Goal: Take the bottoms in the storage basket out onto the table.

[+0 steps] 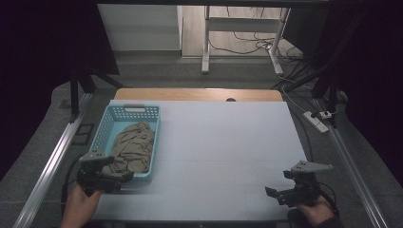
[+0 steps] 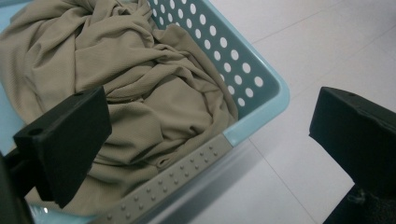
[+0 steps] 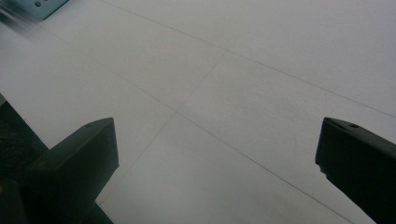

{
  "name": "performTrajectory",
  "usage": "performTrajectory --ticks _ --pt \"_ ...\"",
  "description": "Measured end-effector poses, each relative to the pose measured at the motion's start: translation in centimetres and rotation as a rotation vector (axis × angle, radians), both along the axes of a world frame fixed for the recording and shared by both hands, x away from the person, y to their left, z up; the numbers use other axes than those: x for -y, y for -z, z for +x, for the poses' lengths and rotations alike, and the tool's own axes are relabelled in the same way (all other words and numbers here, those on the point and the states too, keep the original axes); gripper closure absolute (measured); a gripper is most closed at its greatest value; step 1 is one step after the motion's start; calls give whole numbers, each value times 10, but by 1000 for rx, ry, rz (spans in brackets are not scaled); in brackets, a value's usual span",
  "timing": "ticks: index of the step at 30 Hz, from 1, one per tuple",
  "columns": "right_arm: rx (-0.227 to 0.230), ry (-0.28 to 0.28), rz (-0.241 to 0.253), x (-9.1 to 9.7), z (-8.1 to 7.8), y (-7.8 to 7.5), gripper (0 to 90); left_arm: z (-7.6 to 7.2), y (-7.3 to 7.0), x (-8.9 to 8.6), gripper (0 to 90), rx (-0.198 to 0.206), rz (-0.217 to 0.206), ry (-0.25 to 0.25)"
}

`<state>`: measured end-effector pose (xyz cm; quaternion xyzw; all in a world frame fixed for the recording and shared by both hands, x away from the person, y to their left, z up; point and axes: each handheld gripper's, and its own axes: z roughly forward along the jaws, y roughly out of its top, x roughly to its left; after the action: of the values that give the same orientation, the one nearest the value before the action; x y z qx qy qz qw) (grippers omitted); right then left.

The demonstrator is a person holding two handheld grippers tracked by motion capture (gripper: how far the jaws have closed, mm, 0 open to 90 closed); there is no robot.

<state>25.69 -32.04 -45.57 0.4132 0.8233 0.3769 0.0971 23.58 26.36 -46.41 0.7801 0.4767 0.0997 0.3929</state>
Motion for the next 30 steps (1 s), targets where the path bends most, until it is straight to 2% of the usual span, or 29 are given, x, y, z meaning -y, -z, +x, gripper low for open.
performTrajectory --ticks 6,11,20,28,30 --pt "-1 -2 -2 0 0 0 0 10 0 0 2 -7 6 -11" --pt "-6 -4 -4 -1 1 1 0 19 0 2 3 -17 26 -40" --pt "-12 -7 -5 -1 1 1 0 34 1 0 3 -39 29 -14" --pt "-15 -10 -8 -1 1 1 0 53 3 2 2 -58 67 -8" --pt "-16 -10 -9 -1 1 1 0 57 3 3 2 -58 91 -8"
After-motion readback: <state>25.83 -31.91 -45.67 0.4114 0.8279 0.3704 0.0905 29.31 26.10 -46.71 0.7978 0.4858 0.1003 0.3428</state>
